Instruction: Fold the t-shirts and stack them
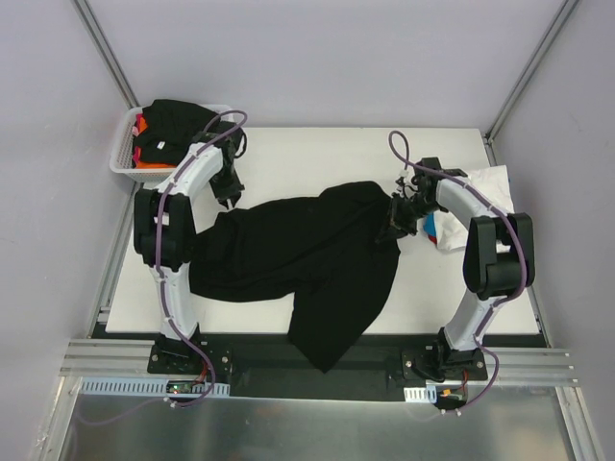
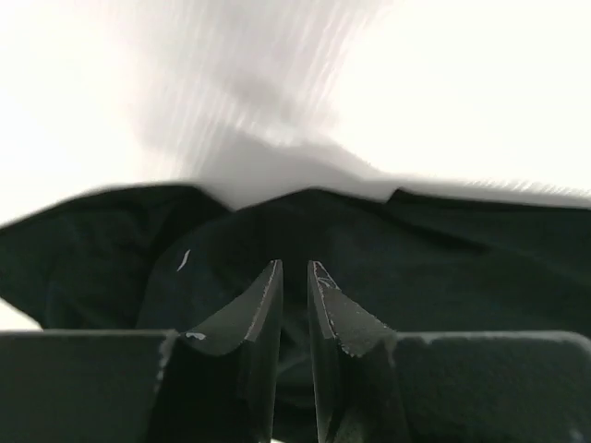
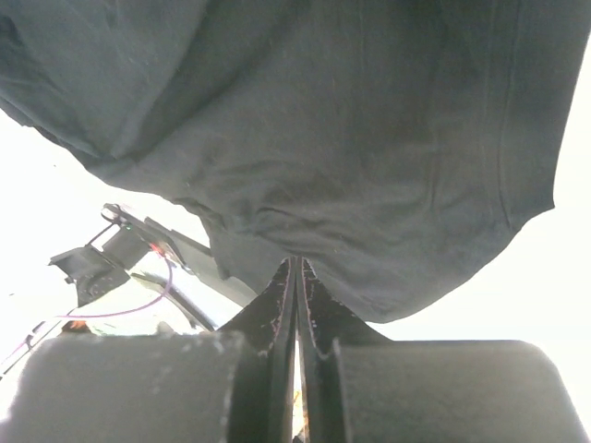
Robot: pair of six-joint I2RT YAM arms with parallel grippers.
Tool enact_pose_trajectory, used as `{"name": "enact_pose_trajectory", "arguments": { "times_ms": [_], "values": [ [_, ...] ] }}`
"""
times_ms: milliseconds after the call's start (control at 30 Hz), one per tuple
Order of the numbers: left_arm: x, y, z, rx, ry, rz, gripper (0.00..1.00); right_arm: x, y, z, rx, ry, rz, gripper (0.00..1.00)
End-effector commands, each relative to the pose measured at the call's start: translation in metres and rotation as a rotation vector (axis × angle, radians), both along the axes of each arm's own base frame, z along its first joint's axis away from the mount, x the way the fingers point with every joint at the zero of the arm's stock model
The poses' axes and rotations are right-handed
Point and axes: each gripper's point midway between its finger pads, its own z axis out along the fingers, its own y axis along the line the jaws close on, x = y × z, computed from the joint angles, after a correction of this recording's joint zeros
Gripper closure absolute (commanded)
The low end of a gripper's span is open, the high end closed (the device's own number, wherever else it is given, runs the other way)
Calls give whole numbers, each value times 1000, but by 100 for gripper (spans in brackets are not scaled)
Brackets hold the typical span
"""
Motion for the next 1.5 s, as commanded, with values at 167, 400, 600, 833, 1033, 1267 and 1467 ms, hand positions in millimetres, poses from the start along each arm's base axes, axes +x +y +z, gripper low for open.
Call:
{"name": "enact_pose_trajectory", "arguments": {
  "times_ms": [167,400,600,833,1033,1267,1467],
  "values": [
    [-69,27,28,55,8,-1,65,-13,-1,6,1,-23,11,99],
    [-97,47,6,-1,-40,27,64,-7,2,9,10,-27,9,99],
    [-104,45,-26,-88,-57,23,66,-12,-1,14,0,-31,22,99],
    [-74,30,-35,-167,-67,-32,66,-16,-4,19,-19,-36,35,99],
    [-64,27,-29,-181,-94,-72,65,-17,-5,18,-23,-36,31,99],
    [-77,60,-37,-75,-66,-27,65,-18,-6,18,-24,-35,25,99],
    [-81,63,-44,-94,-48,1,66,-17,-4,18,-19,-26,25,99]
  ]
}}
